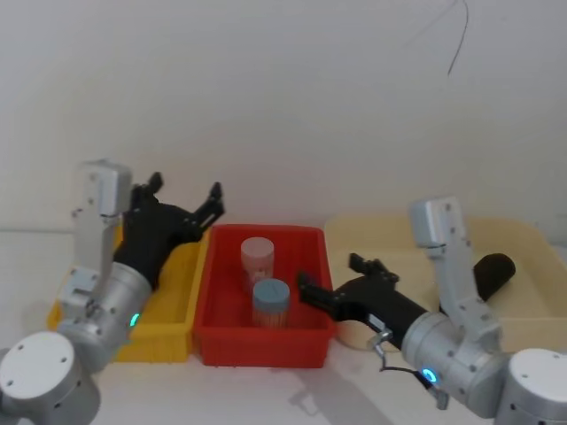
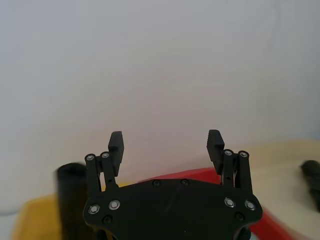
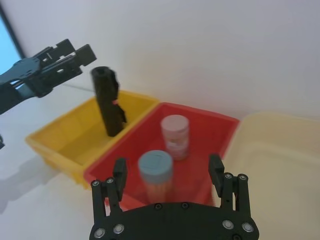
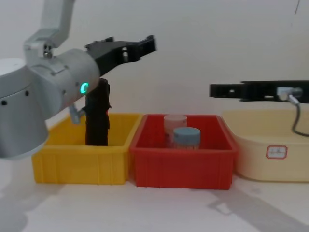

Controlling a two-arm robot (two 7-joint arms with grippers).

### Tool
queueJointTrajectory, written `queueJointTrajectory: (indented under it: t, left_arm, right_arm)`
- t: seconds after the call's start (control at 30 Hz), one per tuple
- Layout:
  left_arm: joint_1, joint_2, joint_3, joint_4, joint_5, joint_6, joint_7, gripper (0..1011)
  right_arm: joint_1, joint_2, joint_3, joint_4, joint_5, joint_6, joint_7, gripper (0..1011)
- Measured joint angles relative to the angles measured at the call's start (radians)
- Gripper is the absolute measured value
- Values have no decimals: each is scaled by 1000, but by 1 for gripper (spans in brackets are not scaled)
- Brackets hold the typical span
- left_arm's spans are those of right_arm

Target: Pick up the garbage bag with the one hand and transfer it to the other hand.

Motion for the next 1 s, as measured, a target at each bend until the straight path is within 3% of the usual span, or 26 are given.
queueJointTrajectory:
  t: [0.53,1.0]
  left_arm:
    - [74,29,-94,-61,40,27,132,1001]
    - [100,39,-129,-81,53,37,175,1001]
  right_arm:
    - [80,-6,-97,110,-26,-41,54,1000]
    - [149,-5,-118,242,-38,-73,79,1000]
